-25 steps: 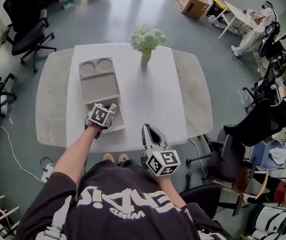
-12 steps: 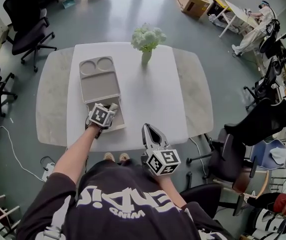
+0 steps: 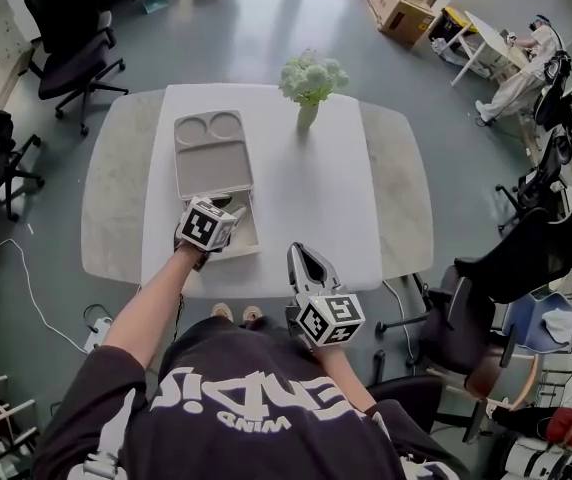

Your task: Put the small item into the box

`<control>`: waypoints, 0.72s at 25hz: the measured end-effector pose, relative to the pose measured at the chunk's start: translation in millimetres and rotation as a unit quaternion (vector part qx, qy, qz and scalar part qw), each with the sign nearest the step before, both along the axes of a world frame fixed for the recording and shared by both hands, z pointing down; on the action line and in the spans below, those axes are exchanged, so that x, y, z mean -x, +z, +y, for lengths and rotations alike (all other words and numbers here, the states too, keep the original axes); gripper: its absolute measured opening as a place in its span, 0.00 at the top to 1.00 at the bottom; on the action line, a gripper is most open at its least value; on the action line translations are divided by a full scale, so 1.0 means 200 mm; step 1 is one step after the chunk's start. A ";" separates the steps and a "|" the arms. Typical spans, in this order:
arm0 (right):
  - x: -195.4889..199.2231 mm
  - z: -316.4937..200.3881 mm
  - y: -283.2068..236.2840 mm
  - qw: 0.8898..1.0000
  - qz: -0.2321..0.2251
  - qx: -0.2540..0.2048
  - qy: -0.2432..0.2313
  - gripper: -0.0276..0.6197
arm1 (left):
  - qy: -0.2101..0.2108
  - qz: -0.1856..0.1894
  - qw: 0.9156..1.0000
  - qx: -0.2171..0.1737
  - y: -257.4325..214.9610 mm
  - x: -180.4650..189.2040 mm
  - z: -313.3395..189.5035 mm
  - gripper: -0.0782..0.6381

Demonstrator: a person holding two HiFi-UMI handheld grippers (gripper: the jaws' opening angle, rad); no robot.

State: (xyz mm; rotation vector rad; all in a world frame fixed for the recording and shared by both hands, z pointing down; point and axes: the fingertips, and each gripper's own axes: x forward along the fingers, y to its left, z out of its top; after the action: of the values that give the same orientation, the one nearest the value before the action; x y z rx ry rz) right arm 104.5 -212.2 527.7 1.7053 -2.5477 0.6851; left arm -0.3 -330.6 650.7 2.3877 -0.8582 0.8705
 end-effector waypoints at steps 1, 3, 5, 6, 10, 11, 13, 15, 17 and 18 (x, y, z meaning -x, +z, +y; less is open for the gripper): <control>0.01 0.00 0.00 1.000 0.000 -0.001 -0.002 0.92 | 0.001 0.008 1.000 -0.012 -0.05 0.00 0.00 0.69; 0.01 0.00 0.00 1.000 0.000 -0.002 -0.005 0.92 | 0.000 0.024 0.999 -0.037 -0.17 0.01 -0.01 0.69; 0.02 0.01 0.00 1.000 0.000 -0.003 -0.008 0.92 | -0.002 0.041 0.997 -0.058 -0.29 0.02 0.00 0.69; 0.02 0.01 0.00 1.000 0.001 -0.003 -0.010 0.92 | -0.003 0.050 0.996 -0.068 -0.35 0.02 0.02 0.69; 0.03 0.00 -0.01 1.000 0.002 -0.006 -0.013 0.92 | -0.006 0.076 0.992 -0.098 -0.53 0.07 0.09 0.69; 0.03 0.00 -0.01 1.000 0.003 -0.007 -0.014 0.92 | -0.009 0.086 0.991 -0.104 -0.58 0.08 0.11 0.69; 0.03 0.00 -0.02 1.000 0.003 -0.008 -0.017 0.92 | -0.014 0.103 0.988 -0.112 -0.64 0.10 0.16 0.69; 0.04 0.01 -0.02 1.000 0.005 -0.009 -0.019 0.92 | -0.017 0.113 0.986 -0.124 -0.70 0.13 0.21 0.69; 0.04 0.01 -0.02 1.000 0.006 -0.010 -0.022 0.92 | -0.022 0.121 0.983 -0.137 -0.75 0.15 0.26 0.69; 0.04 0.01 -0.02 1.000 0.007 -0.011 -0.023 0.92 | -0.025 0.126 0.981 -0.143 -0.77 0.16 0.29 0.69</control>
State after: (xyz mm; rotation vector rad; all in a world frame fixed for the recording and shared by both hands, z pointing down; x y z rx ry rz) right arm 96.7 -210.1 523.2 1.6459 -2.5870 0.6426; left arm -33.2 -273.5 497.1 2.6350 -0.9890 0.4331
